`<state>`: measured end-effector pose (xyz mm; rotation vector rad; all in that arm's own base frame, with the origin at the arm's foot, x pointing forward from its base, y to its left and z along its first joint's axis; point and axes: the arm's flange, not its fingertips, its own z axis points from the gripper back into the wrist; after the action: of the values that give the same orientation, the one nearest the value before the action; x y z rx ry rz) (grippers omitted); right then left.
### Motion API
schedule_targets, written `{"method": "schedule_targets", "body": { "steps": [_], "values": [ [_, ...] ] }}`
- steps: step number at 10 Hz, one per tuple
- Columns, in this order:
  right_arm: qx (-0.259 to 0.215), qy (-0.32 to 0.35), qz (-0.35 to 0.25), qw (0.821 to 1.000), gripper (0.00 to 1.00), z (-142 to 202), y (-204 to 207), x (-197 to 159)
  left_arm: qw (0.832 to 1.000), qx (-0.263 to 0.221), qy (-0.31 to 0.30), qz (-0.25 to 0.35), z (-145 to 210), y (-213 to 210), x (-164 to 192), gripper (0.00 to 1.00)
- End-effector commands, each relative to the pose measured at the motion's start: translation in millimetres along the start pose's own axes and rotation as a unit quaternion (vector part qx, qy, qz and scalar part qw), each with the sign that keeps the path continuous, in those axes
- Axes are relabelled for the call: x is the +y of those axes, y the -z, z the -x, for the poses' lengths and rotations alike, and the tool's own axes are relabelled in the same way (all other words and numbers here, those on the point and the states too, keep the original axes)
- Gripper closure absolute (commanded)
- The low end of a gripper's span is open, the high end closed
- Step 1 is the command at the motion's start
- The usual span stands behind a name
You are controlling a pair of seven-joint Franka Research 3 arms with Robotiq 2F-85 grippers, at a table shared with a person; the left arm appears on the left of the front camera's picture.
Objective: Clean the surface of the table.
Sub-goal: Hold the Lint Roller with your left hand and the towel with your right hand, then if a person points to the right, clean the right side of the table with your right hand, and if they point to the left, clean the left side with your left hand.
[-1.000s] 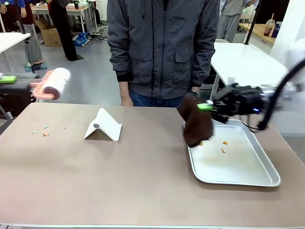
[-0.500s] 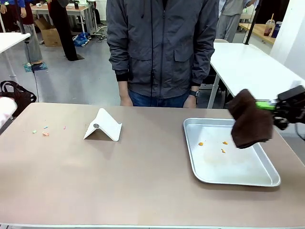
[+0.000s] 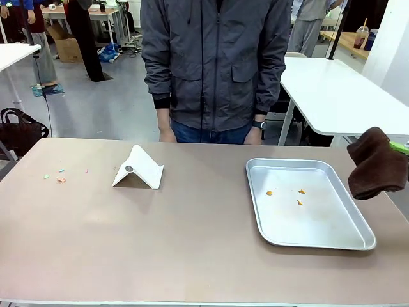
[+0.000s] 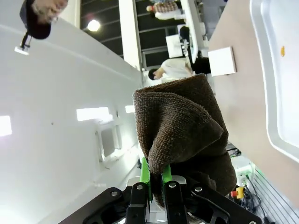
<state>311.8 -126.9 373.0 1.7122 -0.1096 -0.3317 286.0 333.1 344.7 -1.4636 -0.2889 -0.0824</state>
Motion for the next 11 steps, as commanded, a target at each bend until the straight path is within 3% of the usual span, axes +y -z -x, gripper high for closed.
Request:
{"method": "schedule_targets", "body": {
  "steps": [1, 11],
  "values": [
    [0.01, -0.013, 0.004, 1.0, 1.0, 3.5, 5.6, 9.5, 1.0, 0.016, -0.001, -0.016, -1.8, 2.1, -4.7, 0.81],
    [0.01, -0.013, 0.004, 1.0, 1.0, 3.5, 5.6, 9.5, 1.0, 0.016, -0.001, -0.016, -1.8, 2.1, -4.7, 0.81]
  ]
}}
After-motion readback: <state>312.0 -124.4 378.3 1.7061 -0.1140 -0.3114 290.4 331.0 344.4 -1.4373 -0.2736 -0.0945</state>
